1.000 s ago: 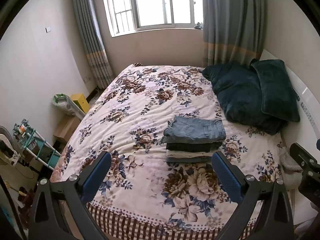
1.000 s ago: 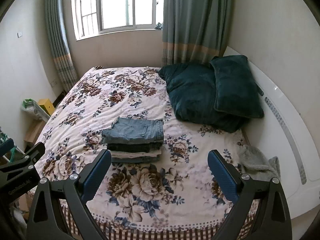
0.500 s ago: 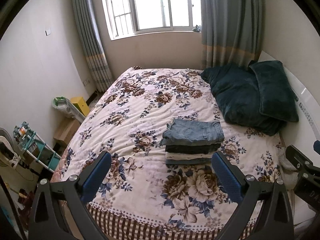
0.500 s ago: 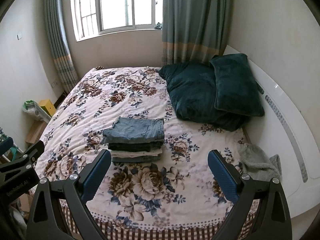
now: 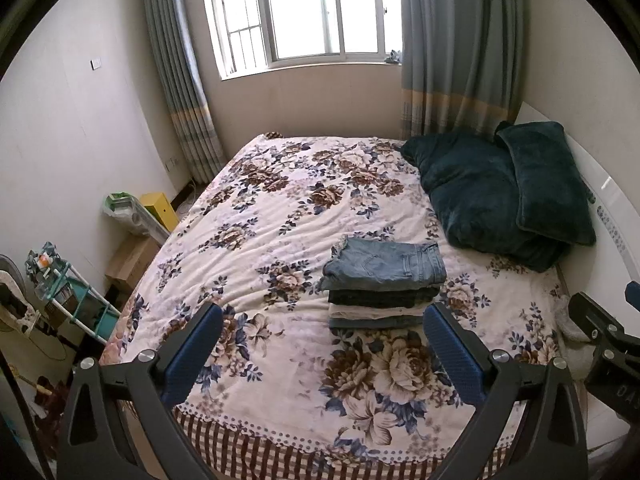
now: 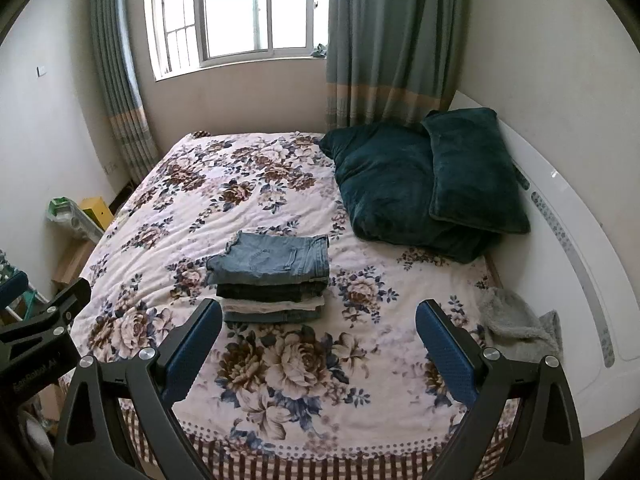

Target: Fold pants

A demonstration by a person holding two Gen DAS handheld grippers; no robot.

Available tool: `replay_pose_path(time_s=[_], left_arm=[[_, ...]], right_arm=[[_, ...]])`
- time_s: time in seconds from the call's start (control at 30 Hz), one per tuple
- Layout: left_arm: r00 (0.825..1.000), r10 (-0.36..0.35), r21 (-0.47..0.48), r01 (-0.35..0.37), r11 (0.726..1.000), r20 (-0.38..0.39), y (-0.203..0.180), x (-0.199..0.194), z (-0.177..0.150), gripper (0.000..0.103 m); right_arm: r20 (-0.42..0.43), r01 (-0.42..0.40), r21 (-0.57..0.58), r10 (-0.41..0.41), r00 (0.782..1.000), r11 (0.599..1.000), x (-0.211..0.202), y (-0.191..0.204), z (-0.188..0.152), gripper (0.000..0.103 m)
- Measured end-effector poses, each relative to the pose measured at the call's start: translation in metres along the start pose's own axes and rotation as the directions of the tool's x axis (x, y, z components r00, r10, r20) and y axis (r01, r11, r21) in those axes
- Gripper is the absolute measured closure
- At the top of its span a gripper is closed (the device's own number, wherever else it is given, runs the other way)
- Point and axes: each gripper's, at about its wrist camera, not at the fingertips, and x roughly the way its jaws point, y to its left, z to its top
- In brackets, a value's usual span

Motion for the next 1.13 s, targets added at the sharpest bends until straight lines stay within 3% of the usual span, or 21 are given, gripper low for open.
replay_pose_path(time_s=[0.87, 1.13], left_arm=[[1.000, 0.007, 0.002, -0.007, 1.000, -0.001, -0.003, -0.001, -0.005, 0.000], [0.999, 0.022, 0.006, -0.022, 1.000, 0.046, 0.003, -0.011, -0.006, 0.000]], right_arm=[[-0.007, -0.011, -0.001, 0.011, 1.000, 1.000, -0.001, 0.005, 0.004, 0.003], [-0.006, -0.015, 0.000, 0.015, 1.000, 1.000, 0.000, 0.004, 0.006, 0.003]])
